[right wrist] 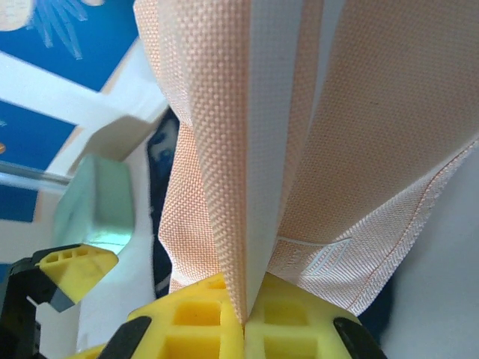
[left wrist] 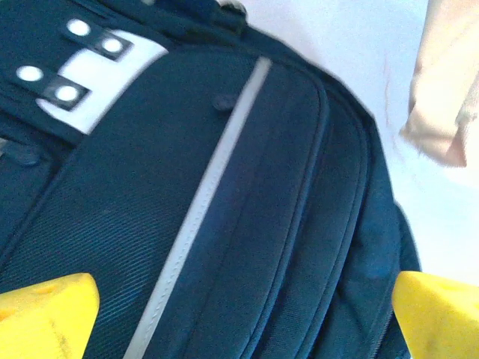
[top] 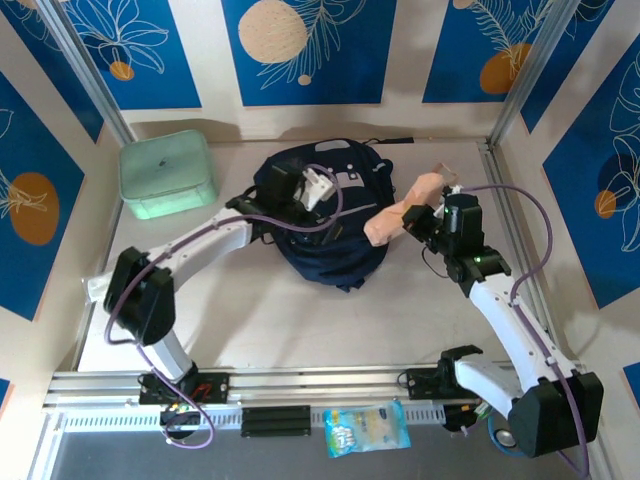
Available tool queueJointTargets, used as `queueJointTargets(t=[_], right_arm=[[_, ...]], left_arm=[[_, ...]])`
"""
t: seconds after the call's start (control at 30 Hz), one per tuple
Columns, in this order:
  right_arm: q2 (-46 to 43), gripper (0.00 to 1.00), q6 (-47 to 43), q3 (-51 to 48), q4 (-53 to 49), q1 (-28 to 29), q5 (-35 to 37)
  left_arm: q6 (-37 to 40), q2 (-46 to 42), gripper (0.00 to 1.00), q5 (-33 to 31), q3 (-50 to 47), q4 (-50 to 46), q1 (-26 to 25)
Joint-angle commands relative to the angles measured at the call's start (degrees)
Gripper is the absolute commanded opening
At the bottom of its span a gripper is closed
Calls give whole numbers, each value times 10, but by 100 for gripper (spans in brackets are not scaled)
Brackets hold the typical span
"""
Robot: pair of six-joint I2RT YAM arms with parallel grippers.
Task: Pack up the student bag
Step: Open the student bag at the top-center of the table.
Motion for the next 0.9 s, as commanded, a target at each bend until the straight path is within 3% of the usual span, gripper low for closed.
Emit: queueJointTargets(t=[0.0,0.4,0.67,0.87], right_arm=[[-20,6,13,-11,-23,-20,-8],[-22,7,44,-9,8,-60,-62],[-15,8,49,0,15,-71,-87],[-21,9,47,-3,16,-77,-87]], left_arm=[[102,42,97,-37,53,-85,-13],[188,185,83,-44,190,-220,-18],[179,226,51,-74,259,-245,-18],[205,201,25,3,254,-252,-18]])
